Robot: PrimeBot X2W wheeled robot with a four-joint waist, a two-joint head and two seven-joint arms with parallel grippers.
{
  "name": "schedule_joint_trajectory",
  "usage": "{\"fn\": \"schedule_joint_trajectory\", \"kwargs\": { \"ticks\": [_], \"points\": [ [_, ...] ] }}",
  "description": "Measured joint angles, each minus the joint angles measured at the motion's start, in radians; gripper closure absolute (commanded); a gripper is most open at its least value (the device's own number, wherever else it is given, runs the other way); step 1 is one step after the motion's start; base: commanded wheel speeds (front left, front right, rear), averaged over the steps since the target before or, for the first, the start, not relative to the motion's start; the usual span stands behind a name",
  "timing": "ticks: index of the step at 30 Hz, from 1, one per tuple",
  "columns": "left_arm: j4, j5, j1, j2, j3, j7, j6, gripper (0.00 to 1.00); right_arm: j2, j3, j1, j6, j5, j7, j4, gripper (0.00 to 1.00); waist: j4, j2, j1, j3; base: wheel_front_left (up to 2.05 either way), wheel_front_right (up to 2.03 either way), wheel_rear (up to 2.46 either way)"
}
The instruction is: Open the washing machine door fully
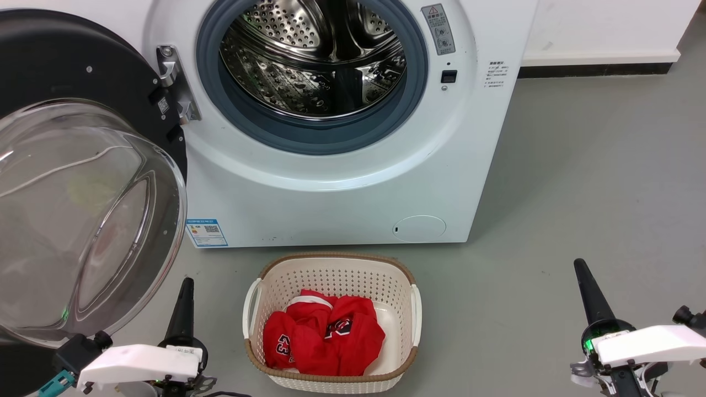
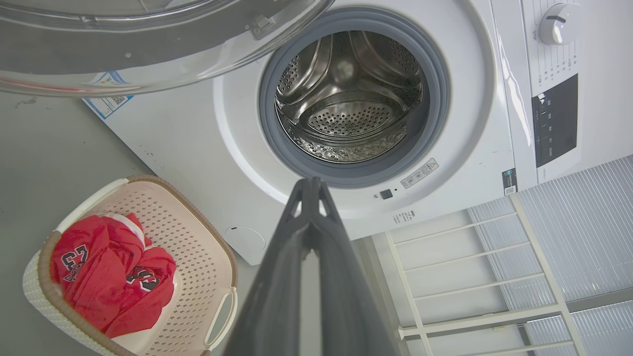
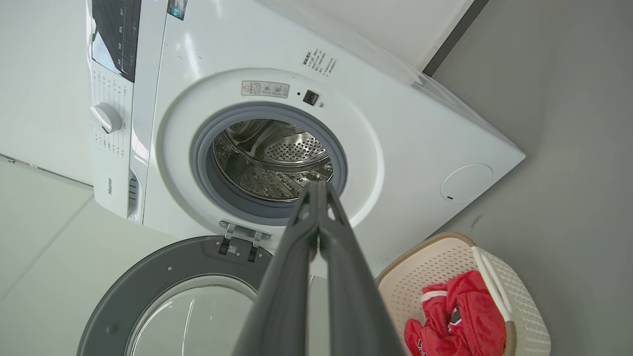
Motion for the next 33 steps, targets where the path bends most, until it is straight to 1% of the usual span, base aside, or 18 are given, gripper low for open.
{"fn": "schedule_joint_trajectory", "kwargs": {
  "ticks": [17,18,23,24,33],
  "points": [
    [0.028,-0.172,-0.025,0.000,0.007,0.040,-0.005,1.00,0.000,-0.015,-0.021,0.000,0.167,0.026,0.027,1.00,0.002,0.0000,0.0000,-0.001,0.00,0.00,0.00],
    [0.035,-0.217,-0.033,0.000,0.008,0.050,-0.006,1.00,0.000,-0.020,-0.029,0.000,0.210,0.034,0.032,1.00,0.003,0.0000,0.0000,-0.001,0.00,0.00,0.00],
    [0.042,-0.261,-0.040,0.000,0.010,0.063,-0.007,1.00,0.000,-0.025,-0.032,0.000,0.249,0.041,0.040,1.00,0.004,0.0000,0.0000,-0.001,0.00,0.00,0.00],
    [0.046,-0.288,-0.043,0.000,0.011,0.069,-0.008,1.00,0.000,-0.027,-0.036,0.000,0.276,0.046,0.044,1.00,0.004,0.0000,0.0000,-0.001,0.00,0.00,0.00],
    [0.058,-0.361,-0.057,0.000,0.014,0.087,-0.009,1.00,0.000,-0.035,-0.047,0.000,0.345,0.059,0.055,1.00,0.005,0.0000,0.0000,-0.002,0.00,0.00,0.00]
  ]
}}
